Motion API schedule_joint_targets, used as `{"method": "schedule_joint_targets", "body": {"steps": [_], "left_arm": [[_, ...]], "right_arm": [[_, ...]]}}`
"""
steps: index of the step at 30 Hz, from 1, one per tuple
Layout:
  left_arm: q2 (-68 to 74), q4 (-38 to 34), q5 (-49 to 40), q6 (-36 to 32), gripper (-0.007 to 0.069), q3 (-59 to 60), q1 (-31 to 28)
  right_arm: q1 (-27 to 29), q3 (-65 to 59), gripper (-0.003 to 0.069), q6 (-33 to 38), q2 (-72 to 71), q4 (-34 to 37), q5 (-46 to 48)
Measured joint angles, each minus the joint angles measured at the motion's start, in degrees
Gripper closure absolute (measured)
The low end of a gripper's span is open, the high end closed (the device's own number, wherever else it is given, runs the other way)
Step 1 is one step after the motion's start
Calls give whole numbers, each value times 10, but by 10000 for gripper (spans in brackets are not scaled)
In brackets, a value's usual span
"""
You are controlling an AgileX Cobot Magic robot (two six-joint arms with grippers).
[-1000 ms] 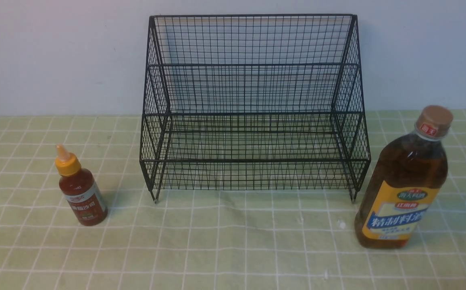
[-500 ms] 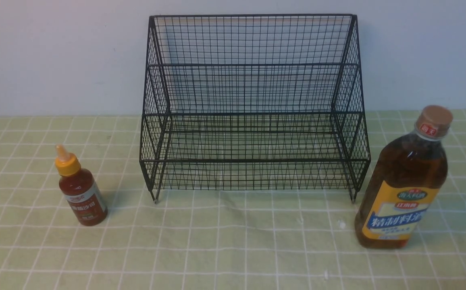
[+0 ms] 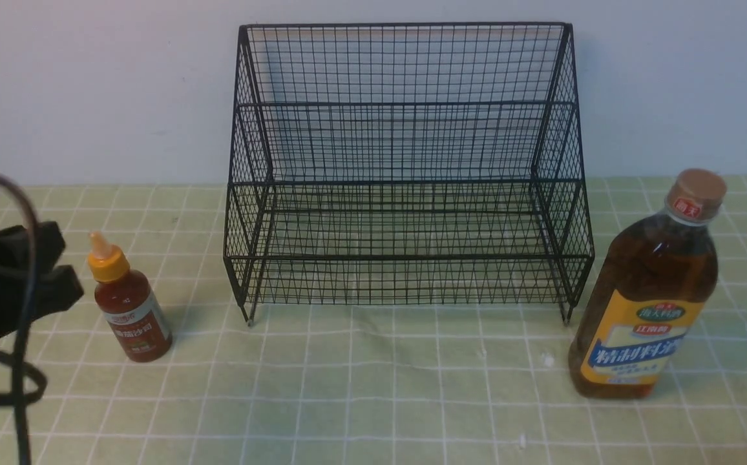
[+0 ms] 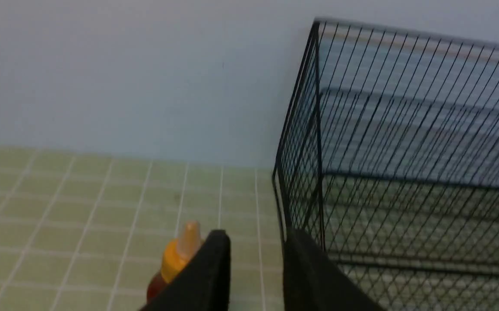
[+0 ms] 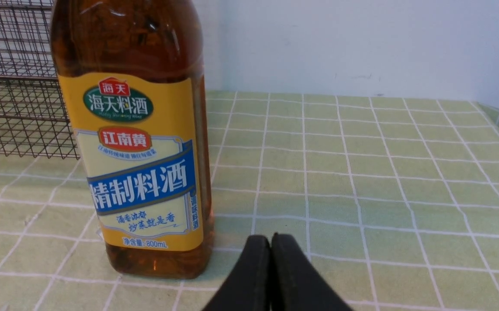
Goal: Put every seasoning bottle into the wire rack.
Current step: Use the left arm to grab the condiment bottle closest to it
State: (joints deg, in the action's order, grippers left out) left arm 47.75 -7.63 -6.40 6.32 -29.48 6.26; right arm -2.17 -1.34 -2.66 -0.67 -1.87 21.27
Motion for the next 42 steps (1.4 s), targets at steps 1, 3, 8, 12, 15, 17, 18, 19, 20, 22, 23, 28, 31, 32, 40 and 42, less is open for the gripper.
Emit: {"method": "schedule_joint_targets", "body": {"steps": [1, 3, 8, 12, 15, 17, 18, 19, 20, 22, 23, 28, 31, 32, 40, 42], "left_arm": [[45, 2, -79, -2, 386, -50, 0], [81, 9, -150, -6, 361, -96, 0], [155, 48, -290, -23, 344, -211, 0], [220, 95, -370, -23, 337, -315, 0], [269, 105, -411, -23, 314, -372, 0], [309, 105, -442, -23, 269, -409, 0], [313, 105, -445, -23, 269, -412, 0], [343, 105, -464, -23, 227, -435, 0], [347, 105, -468, -23, 222, -438, 0], [372, 113, -480, -22, 173, -452, 0], [393, 127, -488, -22, 137, -460, 0], [441, 161, -489, -3, 81, -462, 0], [469, 167, -489, 5, 81, -462, 0], [481, 168, -489, 6, 81, -462, 0], [518, 175, -488, 9, 81, -462, 0], [522, 175, -487, 9, 85, -462, 0]], "right_arm": [[0, 0, 673, 0, 0, 0, 0], [0, 0, 673, 0, 0, 0, 0], [0, 0, 673, 0, 0, 0, 0], [0, 0, 673, 0, 0, 0, 0], [0, 0, 673, 0, 0, 0, 0], [0, 0, 673, 0, 0, 0, 0], [0, 0, 673, 0, 0, 0, 0], [0, 0, 673, 0, 0, 0, 0], [0, 0, 673, 0, 0, 0, 0], [0, 0, 673, 0, 0, 0, 0], [0, 0, 673, 0, 0, 0, 0], [0, 0, 673, 0, 0, 0, 0], [0, 0, 673, 0, 0, 0, 0], [0, 0, 673, 0, 0, 0, 0], [0, 0, 673, 0, 0, 0, 0], [0, 0, 673, 0, 0, 0, 0]]}}
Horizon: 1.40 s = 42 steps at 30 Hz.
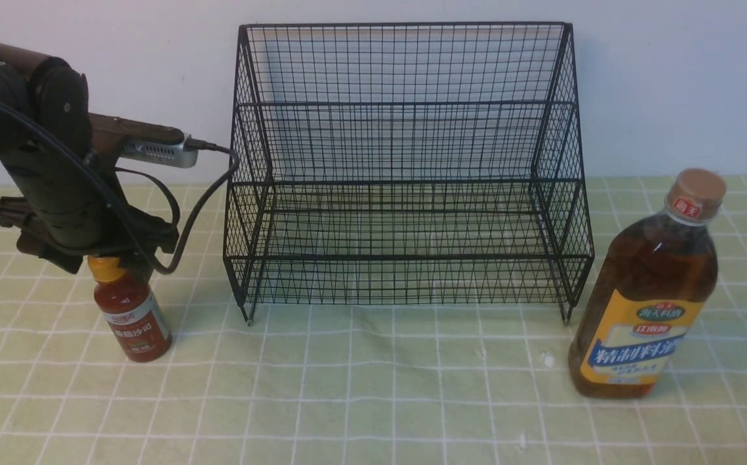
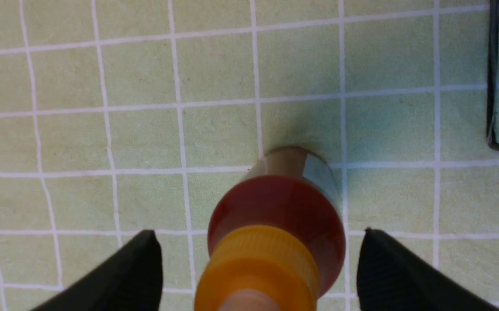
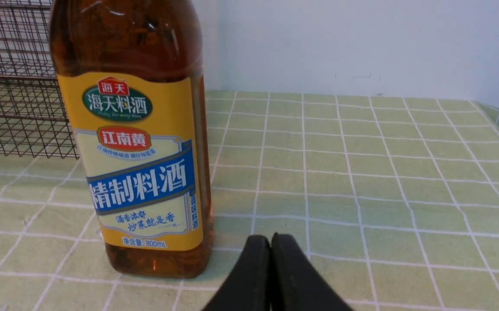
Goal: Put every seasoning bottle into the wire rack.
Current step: Use the left arm to grab the condiment bottle closest to it, then use the left arm to put the condiment bottle back on the shelf
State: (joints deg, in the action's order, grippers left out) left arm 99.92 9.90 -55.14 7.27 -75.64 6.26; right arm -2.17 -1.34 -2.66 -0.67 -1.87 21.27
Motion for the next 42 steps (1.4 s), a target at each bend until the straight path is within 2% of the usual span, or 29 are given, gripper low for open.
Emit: {"method": "schedule_joint_targets", "body": {"steps": [3, 7, 8, 17, 26, 30, 36, 42], "left_arm": [[2, 0, 0, 0, 112, 0, 0], [2, 0, -1, 0, 330, 0, 0], [2, -2, -2, 0, 343, -1, 0], [-53, 17, -67, 0, 336, -52, 0], [-132, -28, -109, 0, 336, -166, 18], [-141, -37, -123, 0, 336, -216, 66], [-121, -42, -96, 0, 336, -222, 134], [-64, -43, -69, 0, 336, -222, 162]], "right_arm": [[0, 0, 673, 0, 0, 0, 0], [0, 0, 673, 0, 0, 0, 0], [0, 0, 673, 0, 0, 0, 0], [0, 0, 673, 0, 0, 0, 0], [0, 0, 673, 0, 0, 0, 0], [0, 0, 673, 0, 0, 0, 0], [0, 0, 673, 0, 0, 0, 0], [0, 0, 673, 0, 0, 0, 0]]}}
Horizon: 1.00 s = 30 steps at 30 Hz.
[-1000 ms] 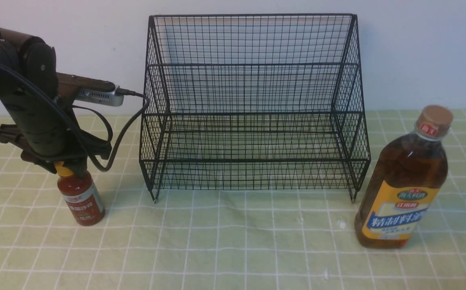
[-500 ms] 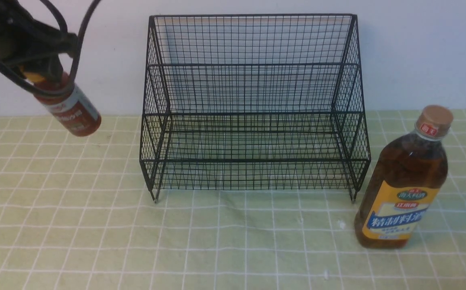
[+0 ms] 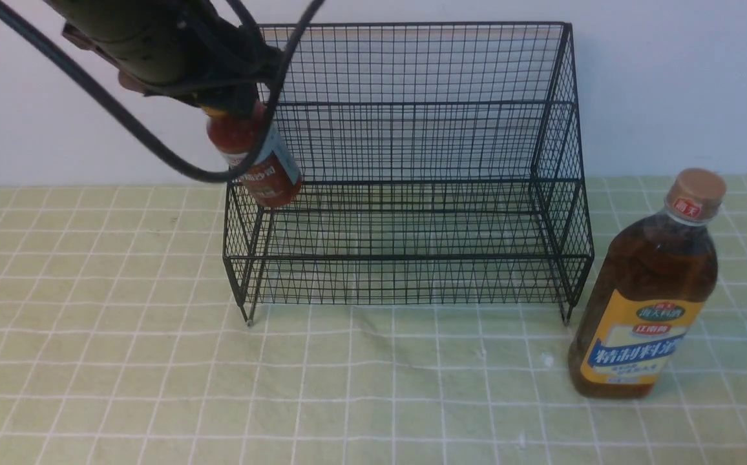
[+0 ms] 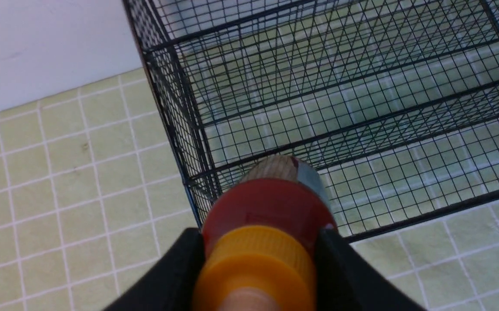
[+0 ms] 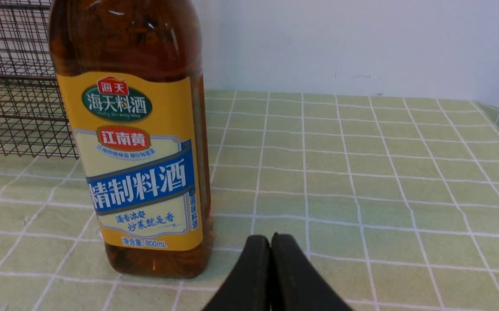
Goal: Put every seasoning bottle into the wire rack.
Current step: Use the left arm to put the condiment bottle back on the shelf
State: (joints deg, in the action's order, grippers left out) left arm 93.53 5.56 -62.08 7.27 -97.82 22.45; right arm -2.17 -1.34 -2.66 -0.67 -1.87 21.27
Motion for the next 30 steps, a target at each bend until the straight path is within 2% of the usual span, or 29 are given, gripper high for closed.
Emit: {"method": "schedule_joint_targets", "body": {"steps": [26, 28, 30], "left_arm": [[134, 2, 13, -11, 336, 0, 1], [145, 2, 13, -11, 323, 0, 1], [155, 2, 17, -11, 276, 0, 1]], "right_arm": [[0, 0, 673, 0, 0, 0, 0], [0, 0, 673, 0, 0, 0, 0], [0, 0, 673, 0, 0, 0, 0]]}}
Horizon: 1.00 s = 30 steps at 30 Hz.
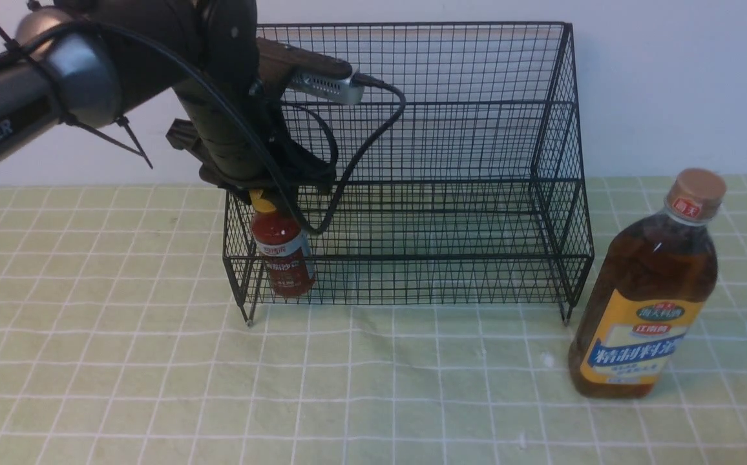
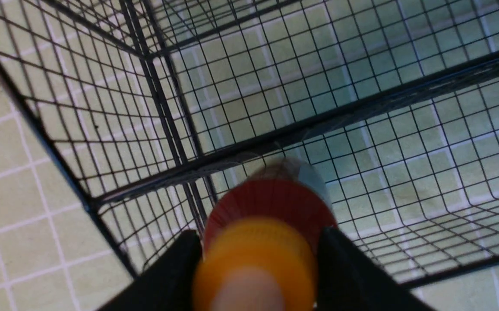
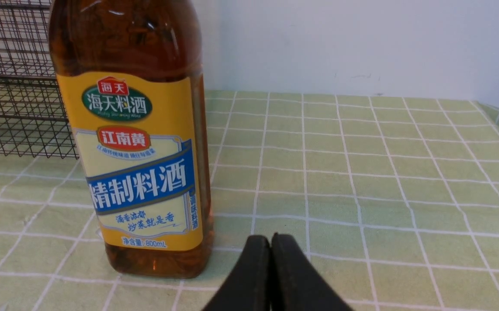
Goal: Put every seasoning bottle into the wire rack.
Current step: Use the left arm to put the condiment bottle back on the shelf, then use the right arm to grab the condiment bottle closest to it
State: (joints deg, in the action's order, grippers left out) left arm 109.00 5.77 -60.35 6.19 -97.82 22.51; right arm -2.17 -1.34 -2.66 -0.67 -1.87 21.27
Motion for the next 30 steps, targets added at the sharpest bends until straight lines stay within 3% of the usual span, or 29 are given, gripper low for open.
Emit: {"method": "schedule_joint_targets", "body": {"steps": [8, 14, 19, 23, 24, 25, 30], "left_arm": [[-2, 0, -3, 0, 136, -3, 0], [-54, 39, -42, 0, 137, -3, 0], [-145, 86, -86, -5, 270, -3, 0], [-242, 95, -108, -5, 505, -3, 0], [-247, 95, -109, -5, 517, -3, 0], [-276, 94, -112, -4, 577, -3, 0], [-387, 53, -118, 15, 630, -4, 0]], "right_arm": [[0, 0, 673, 0, 0, 0, 0], [0, 0, 673, 0, 0, 0, 0], [0, 0, 673, 0, 0, 0, 0], [0, 0, 673, 0, 0, 0, 0], [0, 0, 673, 0, 0, 0, 0], [0, 0, 673, 0, 0, 0, 0], [0, 0, 673, 0, 0, 0, 0]]}}
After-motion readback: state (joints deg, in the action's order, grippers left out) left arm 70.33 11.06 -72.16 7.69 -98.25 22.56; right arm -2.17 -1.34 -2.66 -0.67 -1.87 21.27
